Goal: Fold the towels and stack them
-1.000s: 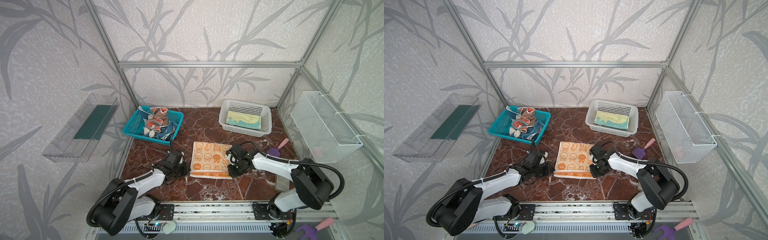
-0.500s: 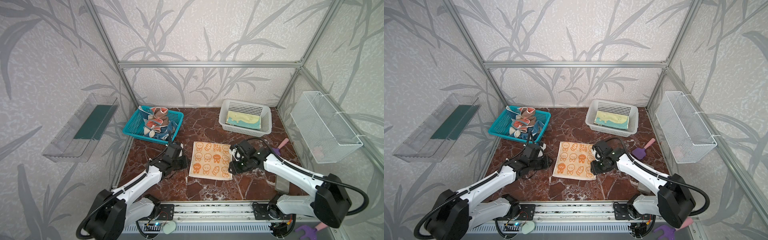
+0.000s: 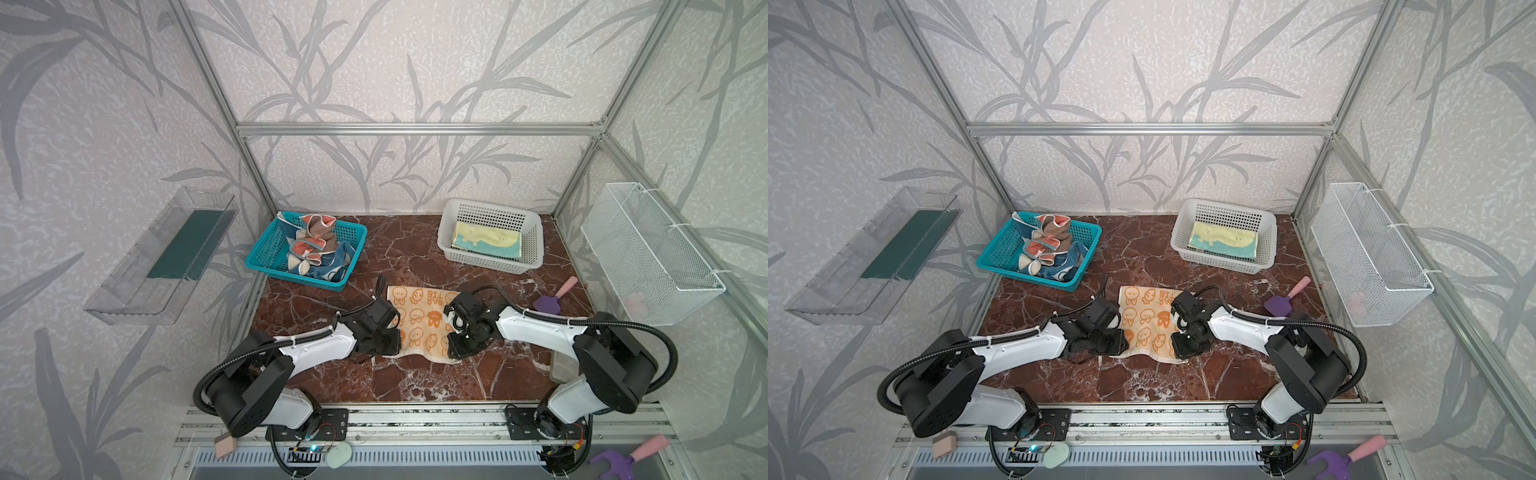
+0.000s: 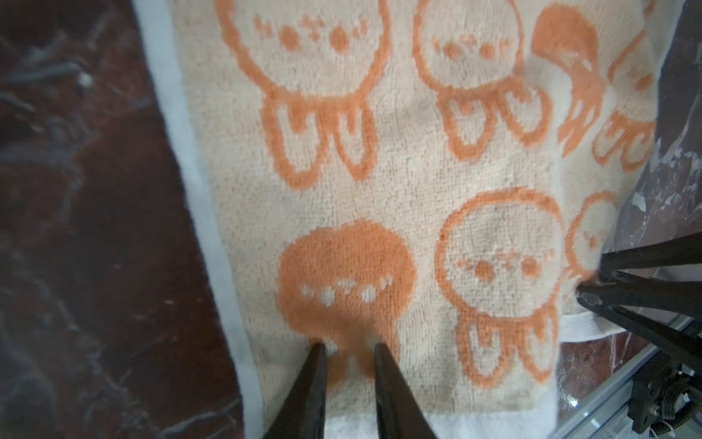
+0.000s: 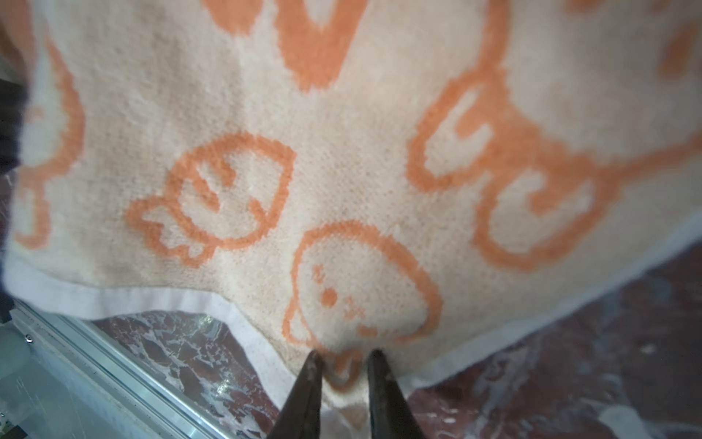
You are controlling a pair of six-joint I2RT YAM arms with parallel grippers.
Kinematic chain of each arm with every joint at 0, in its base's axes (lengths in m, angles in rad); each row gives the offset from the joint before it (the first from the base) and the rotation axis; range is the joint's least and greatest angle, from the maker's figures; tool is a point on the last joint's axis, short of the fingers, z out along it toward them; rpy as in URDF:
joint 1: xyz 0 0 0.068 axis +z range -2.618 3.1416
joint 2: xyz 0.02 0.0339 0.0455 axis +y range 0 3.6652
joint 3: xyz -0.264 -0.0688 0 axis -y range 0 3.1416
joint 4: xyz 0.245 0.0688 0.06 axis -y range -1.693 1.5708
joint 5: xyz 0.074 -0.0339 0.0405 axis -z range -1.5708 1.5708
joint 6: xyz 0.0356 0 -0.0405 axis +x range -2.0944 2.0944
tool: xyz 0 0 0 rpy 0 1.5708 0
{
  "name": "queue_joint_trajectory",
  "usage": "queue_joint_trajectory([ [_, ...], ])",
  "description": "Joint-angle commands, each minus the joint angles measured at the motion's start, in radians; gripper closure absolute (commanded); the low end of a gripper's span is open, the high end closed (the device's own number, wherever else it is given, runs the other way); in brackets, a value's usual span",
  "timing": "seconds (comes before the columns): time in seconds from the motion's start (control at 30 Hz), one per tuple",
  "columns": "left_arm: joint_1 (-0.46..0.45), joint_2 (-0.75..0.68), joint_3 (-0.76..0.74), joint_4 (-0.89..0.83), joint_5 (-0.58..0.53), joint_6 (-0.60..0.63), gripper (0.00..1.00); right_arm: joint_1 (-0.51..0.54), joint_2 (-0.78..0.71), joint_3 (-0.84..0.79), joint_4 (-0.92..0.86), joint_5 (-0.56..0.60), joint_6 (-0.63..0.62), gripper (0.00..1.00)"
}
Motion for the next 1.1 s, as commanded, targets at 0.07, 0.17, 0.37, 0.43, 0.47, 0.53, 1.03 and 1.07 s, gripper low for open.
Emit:
queue_joint_trajectory([
  [0.07,-0.069,-0.093,-0.104,-0.227,-0.073,-0.151,0.76,0.058,-0.069,-0.09,-0.111,0.075,0.061,0.71],
  [0.17,-0.071,-0.174,-0.082,-0.314,-0.102,-0.144,0.76,0.047,-0.151,-0.022,-0.189,0.159,0.041,0.65],
  [0.37,0.04,-0.204,0.067,-0.366,-0.097,0.008,0.69,-0.058,-0.213,0.121,-0.258,0.245,-0.045,0.62],
  [0.43,0.136,-0.166,0.104,-0.32,-0.008,0.056,0.66,-0.109,-0.203,0.143,-0.217,0.248,-0.054,0.63],
  [0.47,0.176,-0.139,0.126,-0.291,0.017,0.077,0.65,-0.138,-0.193,0.158,-0.193,0.235,-0.054,0.63],
  [0.53,0.234,-0.084,0.18,-0.249,0.042,0.109,0.61,-0.177,-0.165,0.179,-0.149,0.218,-0.041,0.64],
  [1.03,0.334,0.319,0.441,-0.147,-0.103,0.153,0.4,-0.315,0.101,0.189,0.131,0.149,0.153,0.53],
  [1.07,0.344,0.331,0.439,-0.135,-0.089,0.152,0.37,-0.316,0.114,0.193,0.137,0.148,0.15,0.51],
])
